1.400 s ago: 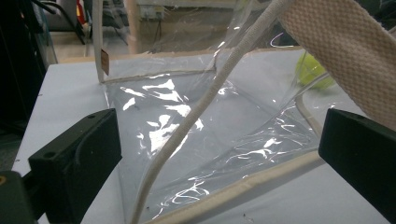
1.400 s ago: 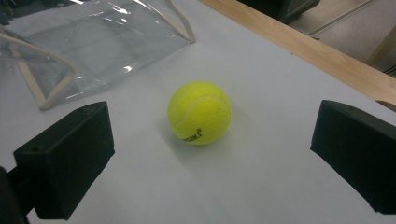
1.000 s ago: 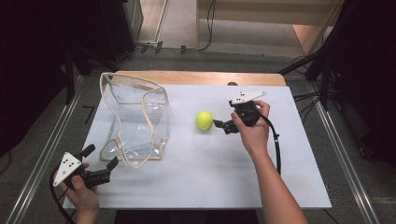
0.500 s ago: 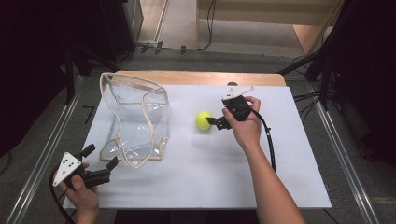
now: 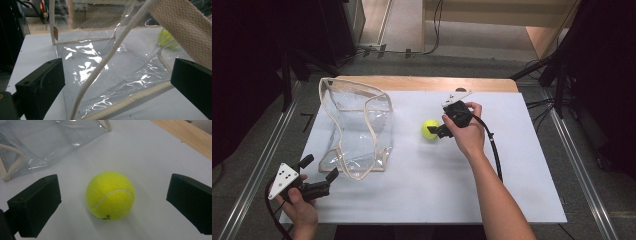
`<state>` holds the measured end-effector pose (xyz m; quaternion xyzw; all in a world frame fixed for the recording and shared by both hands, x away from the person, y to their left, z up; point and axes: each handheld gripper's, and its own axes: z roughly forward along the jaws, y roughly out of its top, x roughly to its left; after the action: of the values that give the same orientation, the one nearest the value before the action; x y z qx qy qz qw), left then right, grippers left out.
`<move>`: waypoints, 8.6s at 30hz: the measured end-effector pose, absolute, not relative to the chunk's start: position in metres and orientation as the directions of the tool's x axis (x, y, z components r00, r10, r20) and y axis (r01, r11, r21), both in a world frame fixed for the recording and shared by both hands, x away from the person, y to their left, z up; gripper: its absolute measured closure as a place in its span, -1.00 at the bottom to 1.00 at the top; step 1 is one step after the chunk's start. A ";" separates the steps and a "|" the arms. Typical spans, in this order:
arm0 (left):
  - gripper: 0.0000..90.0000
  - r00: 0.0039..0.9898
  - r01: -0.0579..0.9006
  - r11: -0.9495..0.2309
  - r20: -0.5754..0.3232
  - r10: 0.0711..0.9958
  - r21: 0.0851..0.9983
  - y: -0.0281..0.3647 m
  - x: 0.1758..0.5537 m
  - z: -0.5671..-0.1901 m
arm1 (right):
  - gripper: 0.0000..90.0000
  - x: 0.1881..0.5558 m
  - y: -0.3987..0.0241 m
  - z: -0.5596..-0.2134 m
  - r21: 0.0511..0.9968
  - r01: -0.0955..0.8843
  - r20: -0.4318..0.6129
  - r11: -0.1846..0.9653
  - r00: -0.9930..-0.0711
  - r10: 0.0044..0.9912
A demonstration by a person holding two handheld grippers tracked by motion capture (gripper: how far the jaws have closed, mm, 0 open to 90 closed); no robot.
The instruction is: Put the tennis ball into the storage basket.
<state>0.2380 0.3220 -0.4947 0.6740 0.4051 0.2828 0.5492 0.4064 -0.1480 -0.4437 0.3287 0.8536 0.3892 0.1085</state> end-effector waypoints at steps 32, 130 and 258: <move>-1.00 0.510 0.236 -0.066 -0.066 0.857 0.970 0.323 0.239 -0.495 | -1.00 0.433 -0.119 -0.477 0.574 0.565 0.101 0.592 -0.767 0.634; -1.00 0.513 0.239 -0.048 -0.084 0.854 0.970 0.324 0.239 -0.495 | -0.49 0.417 -0.024 -0.351 0.642 0.327 0.143 0.694 -0.940 0.311; -1.00 0.519 0.243 -0.062 -0.075 0.852 0.968 0.323 0.241 -0.495 | -1.00 0.382 -0.092 -0.375 0.771 0.365 0.091 0.522 -0.874 0.477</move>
<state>0.2405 0.3231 -0.4947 0.6745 0.4057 0.2759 0.5517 0.3816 -0.0915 -0.3746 0.2421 0.8698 0.4248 0.0660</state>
